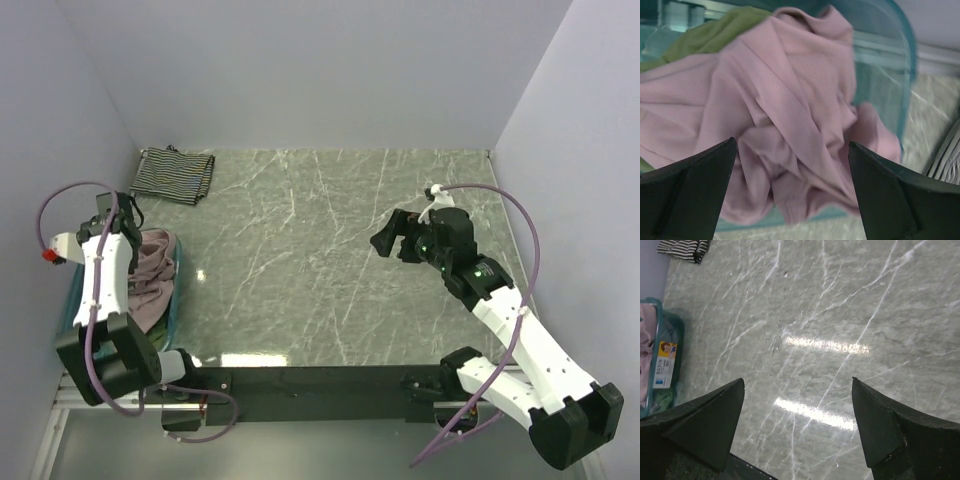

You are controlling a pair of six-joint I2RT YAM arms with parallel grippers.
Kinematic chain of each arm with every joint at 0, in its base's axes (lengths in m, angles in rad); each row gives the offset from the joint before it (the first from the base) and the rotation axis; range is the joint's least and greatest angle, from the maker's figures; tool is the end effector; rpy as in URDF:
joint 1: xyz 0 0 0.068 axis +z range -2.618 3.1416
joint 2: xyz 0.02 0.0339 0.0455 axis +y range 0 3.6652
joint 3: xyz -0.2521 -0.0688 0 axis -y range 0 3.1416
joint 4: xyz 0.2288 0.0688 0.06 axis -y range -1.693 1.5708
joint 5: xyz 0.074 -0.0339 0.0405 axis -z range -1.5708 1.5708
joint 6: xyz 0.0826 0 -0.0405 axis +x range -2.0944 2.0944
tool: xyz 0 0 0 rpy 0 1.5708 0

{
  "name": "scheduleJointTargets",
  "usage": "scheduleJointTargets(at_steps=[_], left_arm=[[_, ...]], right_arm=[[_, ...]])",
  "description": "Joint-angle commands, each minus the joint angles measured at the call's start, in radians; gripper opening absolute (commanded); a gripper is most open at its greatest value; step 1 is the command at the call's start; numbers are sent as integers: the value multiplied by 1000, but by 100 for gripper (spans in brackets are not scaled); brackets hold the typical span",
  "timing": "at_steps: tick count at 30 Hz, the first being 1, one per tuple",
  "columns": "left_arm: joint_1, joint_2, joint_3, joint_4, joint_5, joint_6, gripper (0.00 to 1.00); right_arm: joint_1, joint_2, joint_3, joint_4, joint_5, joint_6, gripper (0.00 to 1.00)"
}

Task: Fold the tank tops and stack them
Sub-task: Grab the tank top from the pile

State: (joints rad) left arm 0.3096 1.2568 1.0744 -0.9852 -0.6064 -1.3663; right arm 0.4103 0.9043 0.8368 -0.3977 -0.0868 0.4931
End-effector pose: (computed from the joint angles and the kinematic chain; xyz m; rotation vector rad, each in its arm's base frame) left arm 0.2082 0.1160 0.2403 -1.9390 1.5330 0.4123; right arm 0.2137 0.1008 0.2860 0.0307 2.0973 0.6466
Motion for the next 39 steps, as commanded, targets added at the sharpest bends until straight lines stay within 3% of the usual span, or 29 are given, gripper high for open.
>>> scheduleJointTargets(at_steps=[1, 13, 16, 19, 21, 22, 24, 25, 34, 39], left_arm=[[57, 41, 9, 22, 46, -71, 100], [140, 217, 22, 65, 66, -123, 95], [149, 231, 13, 86, 76, -116, 90], [151, 236, 12, 100, 80, -108, 76], [152, 233, 12, 108, 76, -105, 60], [151, 231, 13, 112, 76, -91, 41], [151, 227, 35, 88, 68, -88, 19], [151, 222, 56, 79, 66, -82, 1], [135, 58, 199, 83, 42, 62, 1], [31, -17, 309, 131, 30, 142, 1]], right_arm=[[5, 8, 13, 36, -62, -2, 94], [4, 4, 11, 39, -60, -5, 96], [4, 10, 19, 36, -62, -5, 96], [5, 8, 16, 37, -64, -5, 96], [4, 10, 19, 36, -64, -5, 96], [4, 10, 19, 36, -64, -7, 96], [5, 10, 21, 34, -62, -4, 96], [5, 8, 19, 34, -62, -5, 96], [5, 2, 27, 37, -67, -4, 96], [5, 4, 39, 34, -71, -5, 97]])
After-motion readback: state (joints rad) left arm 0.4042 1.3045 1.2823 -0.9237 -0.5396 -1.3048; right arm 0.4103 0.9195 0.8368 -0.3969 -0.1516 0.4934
